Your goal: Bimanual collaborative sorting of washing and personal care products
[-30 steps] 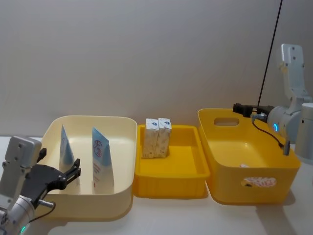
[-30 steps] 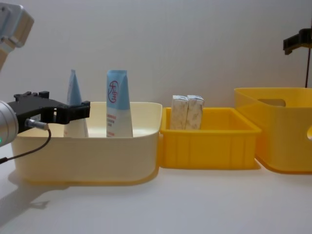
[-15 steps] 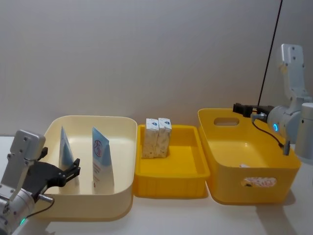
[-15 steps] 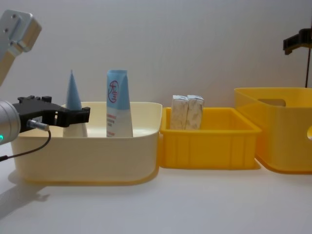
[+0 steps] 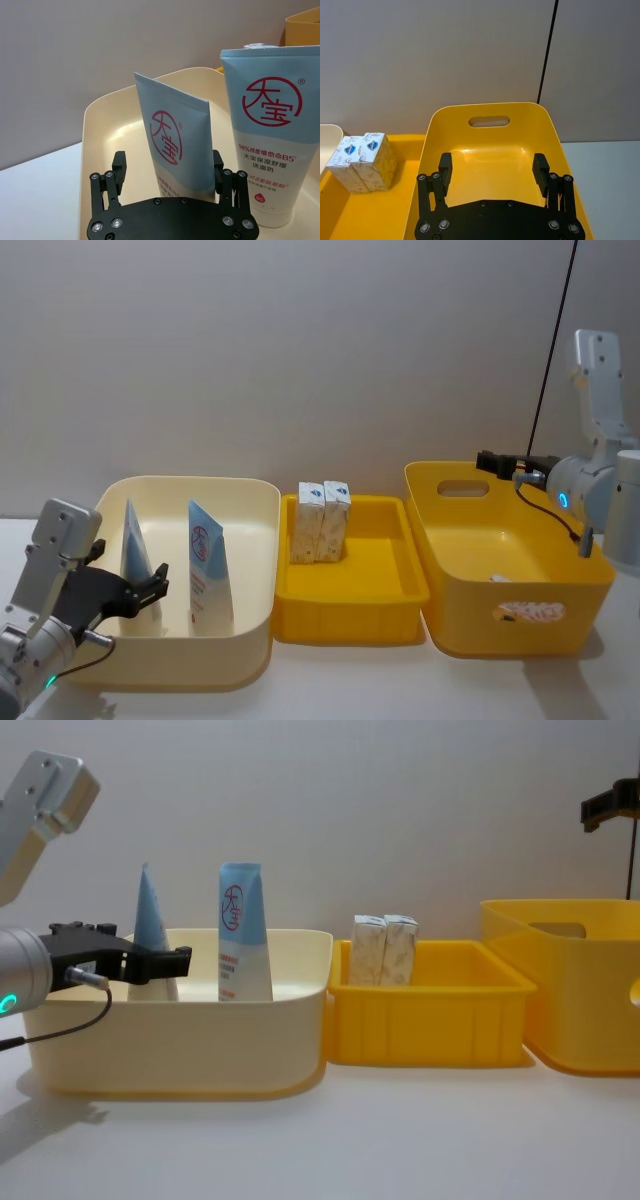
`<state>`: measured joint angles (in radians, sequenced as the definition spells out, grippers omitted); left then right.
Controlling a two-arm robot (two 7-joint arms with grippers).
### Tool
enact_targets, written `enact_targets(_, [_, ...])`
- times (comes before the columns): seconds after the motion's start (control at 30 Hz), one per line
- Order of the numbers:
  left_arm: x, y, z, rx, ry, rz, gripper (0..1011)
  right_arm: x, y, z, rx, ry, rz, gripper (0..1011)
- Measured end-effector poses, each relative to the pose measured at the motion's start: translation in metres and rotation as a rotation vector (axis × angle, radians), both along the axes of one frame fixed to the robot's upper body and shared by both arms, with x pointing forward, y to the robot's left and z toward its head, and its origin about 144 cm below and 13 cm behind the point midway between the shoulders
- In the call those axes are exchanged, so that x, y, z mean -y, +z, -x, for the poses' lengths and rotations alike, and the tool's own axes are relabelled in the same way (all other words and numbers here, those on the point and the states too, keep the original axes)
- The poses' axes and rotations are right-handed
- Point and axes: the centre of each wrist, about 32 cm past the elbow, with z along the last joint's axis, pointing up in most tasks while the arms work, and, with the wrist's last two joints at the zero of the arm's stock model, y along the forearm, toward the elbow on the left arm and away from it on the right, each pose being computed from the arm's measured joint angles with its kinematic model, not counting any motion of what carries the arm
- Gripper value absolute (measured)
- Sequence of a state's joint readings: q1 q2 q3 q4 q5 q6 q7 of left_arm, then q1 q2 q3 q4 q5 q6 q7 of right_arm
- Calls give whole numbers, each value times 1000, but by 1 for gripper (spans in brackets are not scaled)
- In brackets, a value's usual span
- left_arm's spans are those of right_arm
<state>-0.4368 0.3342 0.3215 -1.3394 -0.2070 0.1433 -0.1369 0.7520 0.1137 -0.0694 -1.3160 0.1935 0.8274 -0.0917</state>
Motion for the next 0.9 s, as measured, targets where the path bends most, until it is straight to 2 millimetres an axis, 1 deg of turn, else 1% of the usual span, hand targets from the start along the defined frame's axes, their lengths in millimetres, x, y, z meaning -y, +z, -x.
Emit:
enact_targets(0.17, [0, 0, -2, -5, -4, -4, 1003, 0, 0, 0, 0, 0, 0, 1001])
enact_targets(0.27, [0, 0, -4, -6, -7, -5, 932, 0, 0, 0, 0, 0, 0, 1001])
enact_targets(0.33, [0, 0, -4, -7, -7, -5, 906, 0, 0, 0, 0, 0, 0, 1001])
enact_targets(0.37, [0, 0, -5, -8, -8, -6, 870, 0, 0, 0, 0, 0, 0, 1001])
enact_targets(0.4, [0, 0, -5, -8, -8, -6, 861, 0, 0, 0, 0, 0, 0, 1001])
enact_targets(0.43, [0, 0, -5, -9, -9, -7, 797, 0, 0, 0, 0, 0, 0, 1001])
enact_targets(0.5, [-1, 0, -5, -10, -9, -7, 760, 0, 0, 0, 0, 0, 0, 1001])
enact_targets(0.57, [-1, 0, -6, -11, -10, -8, 683, 0, 0, 0, 0, 0, 0, 1001])
enact_targets(0.6, [-1, 0, -6, -11, -10, -8, 672, 0, 0, 0, 0, 0, 0, 1001])
enact_targets(0.63, [-1, 0, -6, -11, -11, -8, 604, 0, 0, 0, 0, 0, 0, 1001])
enact_targets(0.67, [-1, 0, -6, -11, -11, -8, 604, 0, 0, 0, 0, 0, 0, 1001])
enact_targets(0.7, [-1, 1, -6, -12, -11, -9, 563, 0, 0, 0, 0, 0, 0, 1001])
enact_targets(0.77, [-1, 0, -7, -12, -12, -9, 530, 0, 0, 0, 0, 0, 0, 1001])
enact_targets(0.8, [-1, 0, -7, -12, -12, -9, 466, 0, 0, 0, 0, 0, 0, 1001])
enact_targets(0.9, [-1, 1, -7, -13, -12, -9, 441, 0, 0, 0, 0, 0, 0, 1001])
